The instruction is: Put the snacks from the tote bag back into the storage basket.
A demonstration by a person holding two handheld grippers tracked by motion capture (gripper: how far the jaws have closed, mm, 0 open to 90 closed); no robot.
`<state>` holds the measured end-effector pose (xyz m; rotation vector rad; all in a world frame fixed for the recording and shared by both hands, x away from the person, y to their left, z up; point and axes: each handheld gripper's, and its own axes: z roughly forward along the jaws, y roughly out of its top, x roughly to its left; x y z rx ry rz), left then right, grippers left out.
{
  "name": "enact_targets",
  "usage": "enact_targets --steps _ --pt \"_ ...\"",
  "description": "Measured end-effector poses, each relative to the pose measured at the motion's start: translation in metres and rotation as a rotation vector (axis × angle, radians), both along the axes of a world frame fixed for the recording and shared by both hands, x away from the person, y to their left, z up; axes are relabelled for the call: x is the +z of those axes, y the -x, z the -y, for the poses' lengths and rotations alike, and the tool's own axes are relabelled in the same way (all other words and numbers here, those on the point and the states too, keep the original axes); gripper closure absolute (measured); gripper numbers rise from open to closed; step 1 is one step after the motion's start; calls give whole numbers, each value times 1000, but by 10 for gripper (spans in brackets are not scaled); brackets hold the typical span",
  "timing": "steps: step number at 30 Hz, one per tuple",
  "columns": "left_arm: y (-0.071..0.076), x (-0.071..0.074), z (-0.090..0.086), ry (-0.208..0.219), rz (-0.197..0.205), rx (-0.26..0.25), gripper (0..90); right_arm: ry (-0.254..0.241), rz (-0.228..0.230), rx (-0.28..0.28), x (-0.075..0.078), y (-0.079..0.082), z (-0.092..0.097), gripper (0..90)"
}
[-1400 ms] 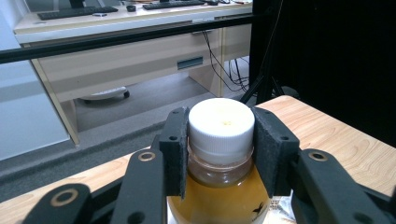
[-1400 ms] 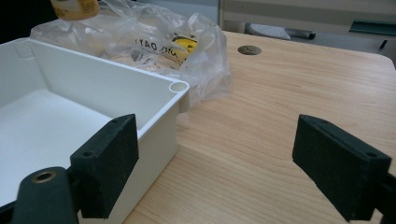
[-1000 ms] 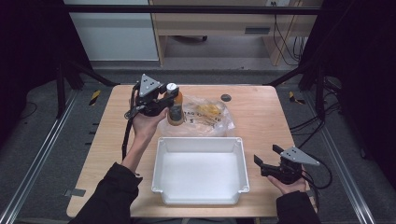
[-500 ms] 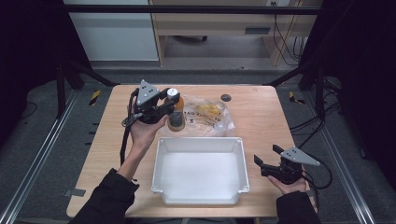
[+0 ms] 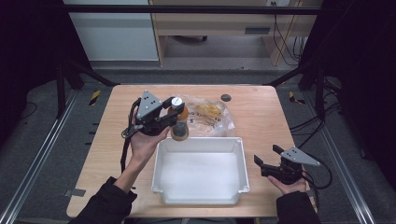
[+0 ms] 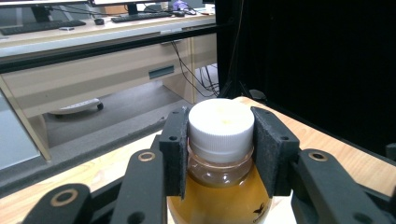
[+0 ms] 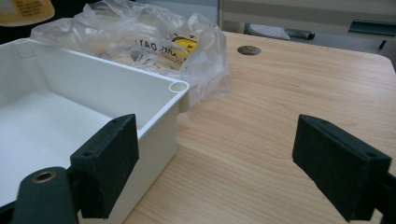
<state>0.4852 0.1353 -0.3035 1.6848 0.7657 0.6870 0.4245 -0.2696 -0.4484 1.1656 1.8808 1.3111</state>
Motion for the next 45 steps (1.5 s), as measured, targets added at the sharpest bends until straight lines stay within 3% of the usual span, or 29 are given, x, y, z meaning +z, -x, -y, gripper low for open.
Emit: enact_targets --steps 11,21,34,45 --pt "17 -11 3 6 -11 -26 587 -2 -3 -3 0 0 0 146" --pt "30 -26 5 -18 -36 -54 587 -3 -2 -4 0 1 0 147" --pt "38 -46 5 -39 -67 -57 587 -2 -3 -4 0 1 0 146" --pt "43 -68 6 -65 -118 -64 587 -2 -2 -3 0 1 0 146"
